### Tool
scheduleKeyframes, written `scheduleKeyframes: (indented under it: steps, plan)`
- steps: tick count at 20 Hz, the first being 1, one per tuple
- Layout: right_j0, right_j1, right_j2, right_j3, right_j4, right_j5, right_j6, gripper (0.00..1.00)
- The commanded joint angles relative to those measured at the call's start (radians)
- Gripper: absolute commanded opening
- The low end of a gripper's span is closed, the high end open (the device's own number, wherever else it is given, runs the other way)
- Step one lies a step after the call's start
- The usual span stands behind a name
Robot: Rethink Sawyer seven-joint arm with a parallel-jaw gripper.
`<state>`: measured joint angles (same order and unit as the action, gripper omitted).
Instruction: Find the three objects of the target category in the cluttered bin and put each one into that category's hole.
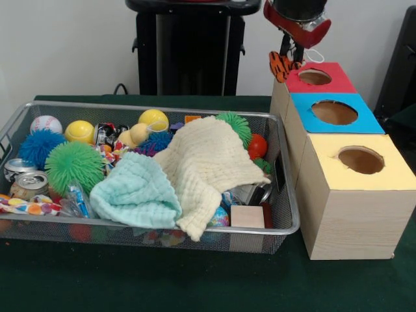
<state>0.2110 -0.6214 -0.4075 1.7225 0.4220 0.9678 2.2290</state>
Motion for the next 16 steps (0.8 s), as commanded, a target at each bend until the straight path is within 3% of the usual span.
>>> scheduleKeyframes:
  steps: [1,4,6,8,16]
  plan:
    - [0.052,0.024,-0.061,0.008,-0.01,-0.108,0.345,0.0]
    - [0.035,0.044,-0.055,0.023,0.003,-0.135,0.319,0.0]
    - [0.035,0.038,-0.035,0.1,0.03,-0.219,0.292,0.0]
    - [0.031,0.052,-0.029,0.114,0.043,-0.258,0.291,0.0]
    - [0.116,0.032,-0.044,0.15,0.078,-0.224,0.379,0.0]
